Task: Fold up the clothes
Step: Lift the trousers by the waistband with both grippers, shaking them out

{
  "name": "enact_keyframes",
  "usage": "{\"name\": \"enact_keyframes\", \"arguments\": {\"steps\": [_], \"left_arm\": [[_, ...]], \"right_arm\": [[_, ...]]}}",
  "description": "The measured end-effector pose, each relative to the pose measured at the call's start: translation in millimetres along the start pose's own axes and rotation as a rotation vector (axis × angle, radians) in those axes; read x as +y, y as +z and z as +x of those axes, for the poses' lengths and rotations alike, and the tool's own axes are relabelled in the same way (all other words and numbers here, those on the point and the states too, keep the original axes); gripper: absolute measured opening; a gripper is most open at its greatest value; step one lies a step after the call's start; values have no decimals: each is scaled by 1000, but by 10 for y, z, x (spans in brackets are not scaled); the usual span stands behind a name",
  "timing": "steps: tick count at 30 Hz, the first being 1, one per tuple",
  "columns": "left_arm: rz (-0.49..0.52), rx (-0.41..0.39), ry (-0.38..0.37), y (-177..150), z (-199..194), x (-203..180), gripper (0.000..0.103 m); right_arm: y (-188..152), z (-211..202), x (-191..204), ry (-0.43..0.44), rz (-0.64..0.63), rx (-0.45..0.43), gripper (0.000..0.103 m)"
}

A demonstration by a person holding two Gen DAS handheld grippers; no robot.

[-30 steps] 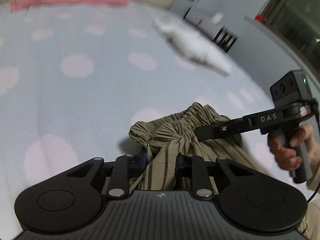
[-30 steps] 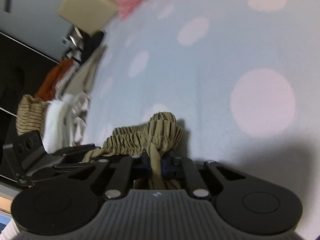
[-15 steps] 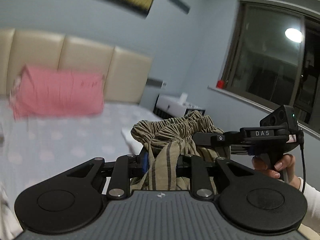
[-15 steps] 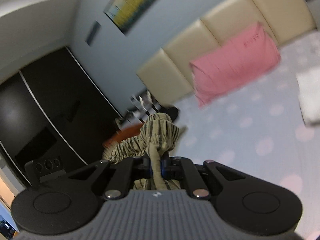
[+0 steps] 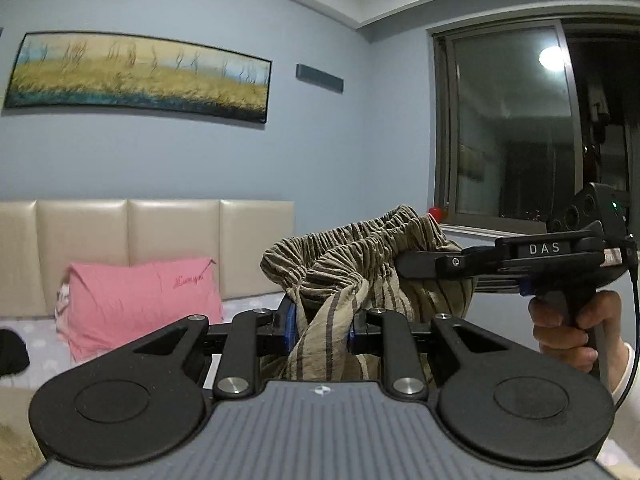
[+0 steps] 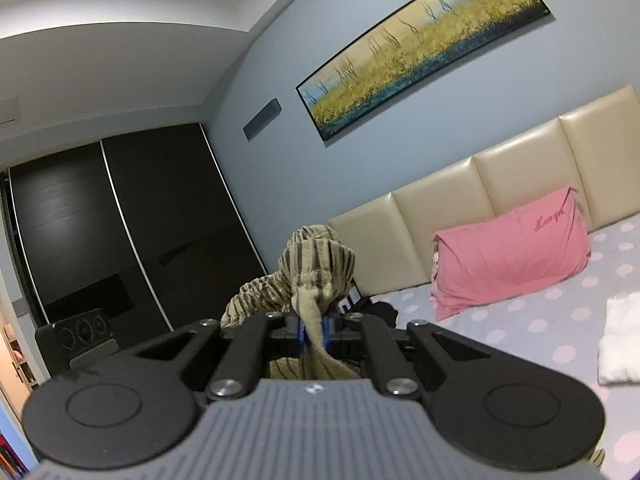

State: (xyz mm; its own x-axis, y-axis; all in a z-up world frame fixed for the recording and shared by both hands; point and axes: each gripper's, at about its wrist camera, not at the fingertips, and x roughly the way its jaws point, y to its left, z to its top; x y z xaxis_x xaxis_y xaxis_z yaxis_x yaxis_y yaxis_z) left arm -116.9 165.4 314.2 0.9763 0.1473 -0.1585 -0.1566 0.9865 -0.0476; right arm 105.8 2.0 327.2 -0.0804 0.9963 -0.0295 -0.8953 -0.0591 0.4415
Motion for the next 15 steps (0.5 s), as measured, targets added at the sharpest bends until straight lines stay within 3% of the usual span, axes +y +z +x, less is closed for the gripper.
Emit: {"name": "enact_keyframes", "arguments": {"steps": [3,9,15], "left_arm": [[10,41,0,-117,-189,-163,20],[-82,261,4,-377,-194,-302,21],[-94,420,9,-894,232,-126,21]], "right_arm": [[-137,-169,67,-35,27,49,9],[-428,-472,164,-95,100,183,9],[-829,-450,-39,-162,191,343,9]]}}
